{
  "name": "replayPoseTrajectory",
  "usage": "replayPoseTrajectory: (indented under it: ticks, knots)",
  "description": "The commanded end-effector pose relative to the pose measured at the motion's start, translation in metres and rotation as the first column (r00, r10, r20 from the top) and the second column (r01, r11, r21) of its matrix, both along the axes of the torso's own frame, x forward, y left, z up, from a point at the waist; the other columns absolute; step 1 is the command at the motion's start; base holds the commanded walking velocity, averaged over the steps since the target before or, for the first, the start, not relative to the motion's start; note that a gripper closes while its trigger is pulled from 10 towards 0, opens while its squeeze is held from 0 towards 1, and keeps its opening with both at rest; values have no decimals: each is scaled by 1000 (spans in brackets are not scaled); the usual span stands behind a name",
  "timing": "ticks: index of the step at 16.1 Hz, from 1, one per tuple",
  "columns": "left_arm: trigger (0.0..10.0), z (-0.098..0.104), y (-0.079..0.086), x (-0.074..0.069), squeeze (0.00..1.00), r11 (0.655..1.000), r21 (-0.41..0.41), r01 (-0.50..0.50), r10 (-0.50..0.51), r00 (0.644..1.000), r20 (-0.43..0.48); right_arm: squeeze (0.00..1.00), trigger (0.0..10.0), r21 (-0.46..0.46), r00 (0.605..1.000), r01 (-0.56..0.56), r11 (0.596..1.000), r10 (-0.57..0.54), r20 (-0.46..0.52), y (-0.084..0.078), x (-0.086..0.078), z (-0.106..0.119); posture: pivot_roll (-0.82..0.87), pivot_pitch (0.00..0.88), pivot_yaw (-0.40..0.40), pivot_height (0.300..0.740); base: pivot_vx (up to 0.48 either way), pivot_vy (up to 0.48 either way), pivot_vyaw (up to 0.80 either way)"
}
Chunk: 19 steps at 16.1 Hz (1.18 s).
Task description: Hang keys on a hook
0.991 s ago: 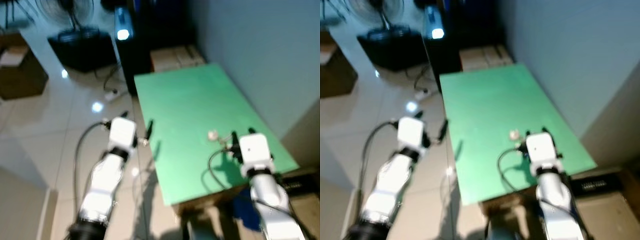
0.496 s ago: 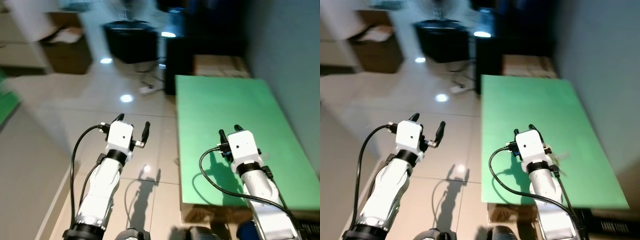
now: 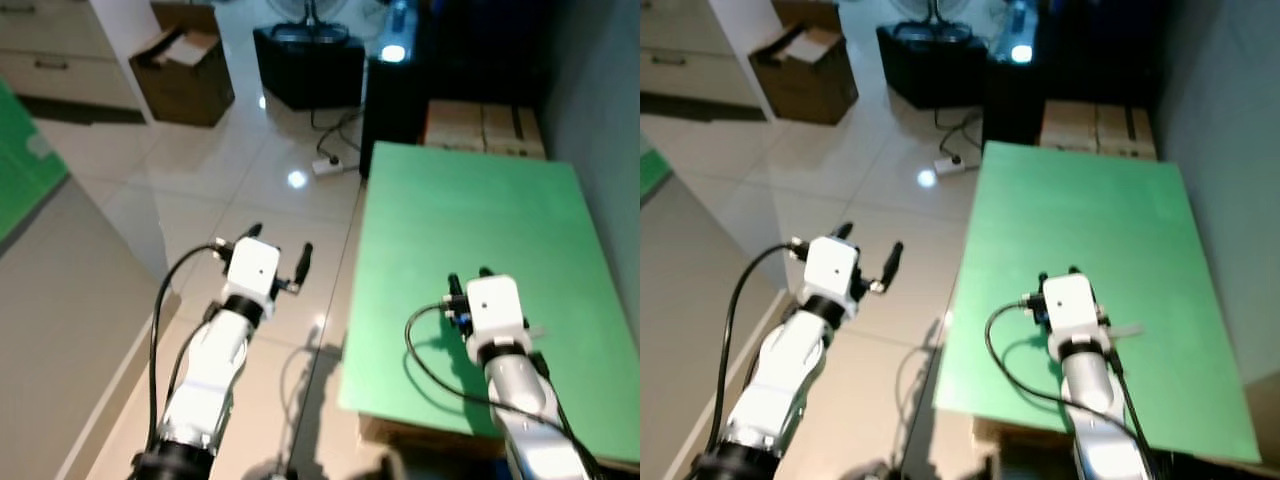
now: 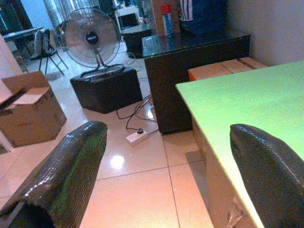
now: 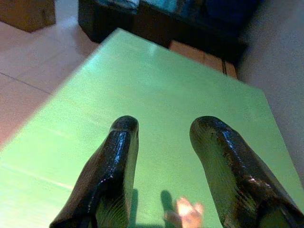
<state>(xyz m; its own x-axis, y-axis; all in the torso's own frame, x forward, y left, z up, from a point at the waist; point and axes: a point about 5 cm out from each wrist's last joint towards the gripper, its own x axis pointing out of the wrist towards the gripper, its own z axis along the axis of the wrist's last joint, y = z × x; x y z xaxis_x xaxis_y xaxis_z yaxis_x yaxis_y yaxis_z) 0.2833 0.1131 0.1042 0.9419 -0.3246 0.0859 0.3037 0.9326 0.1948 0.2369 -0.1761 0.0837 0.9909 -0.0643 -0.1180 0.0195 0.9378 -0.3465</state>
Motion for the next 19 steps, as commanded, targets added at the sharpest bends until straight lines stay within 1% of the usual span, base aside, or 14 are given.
replayPoseTrajectory:
  ticks: [1,3,5,8,10,11,12,13,15,16,17,19]
  knots:
    - [10000,-1,-8,-1,0,999,2,35,-35,999,-6,0,10000,0,999,43,999,-43,-24,-8,-3,-3,-212,129,96,740,0,-480,0]
    - [10000,-1,-6,0,0,999,6,49,-49,999,-6,0,10000,30,997,62,998,-61,-48,-6,-9,-7,-216,128,104,740,0,-456,0]
    - [10000,-2,-5,0,0,998,-7,58,-58,998,-14,0,10000,44,996,63,997,-60,-63,-5,-11,-9,-216,129,106,740,0,0,0]
    - [10000,-3,2,-1,0,998,2,60,-60,998,-24,0,10000,116,996,49,992,-39,-82,0,-14,-12,-204,137,109,740,0,0,0]
    - [10000,-3,6,0,0,998,-2,55,-55,998,-32,0,10000,147,995,26,989,-11,-98,3,-13,-14,-200,136,110,740,0,0,0]
    - [10000,-3,8,0,0,999,-2,54,-54,998,-34,0,10000,149,994,8,989,9,-113,5,-14,-16,-198,139,110,740,0,0,0]
    - [10000,-3,10,-1,0,999,-2,53,-53,998,-34,0,10000,142,989,-19,990,40,-143,9,-16,-20,-196,140,110,740,0,446,0]
    - [10000,-3,11,-2,0,999,0,53,-53,998,-34,0,10000,141,987,-26,990,47,-152,10,-17,-23,-193,140,110,740,0,480,0]
    - [10000,-1,11,-2,0,998,1,69,-69,997,-27,0,10000,151,987,-30,988,53,-152,11,-17,-23,-190,141,112,740,0,0,0]
    - [10000,-3,10,-2,0,997,5,73,-73,996,-41,0,10000,135,982,-36,990,60,-177,10,-16,-26,-191,141,111,740,0,0,0]
    - [10000,-7,10,-3,0,997,19,75,-74,996,-54,0,10000,105,967,-67,992,91,-237,12,-15,-32,-195,140,113,740,0,0,0]
    - [10000,-9,10,-5,0,997,32,77,-75,996,-54,0,10000,70,939,-148,986,162,-304,18,-11,-40,-189,142,109,740,0,0,0]
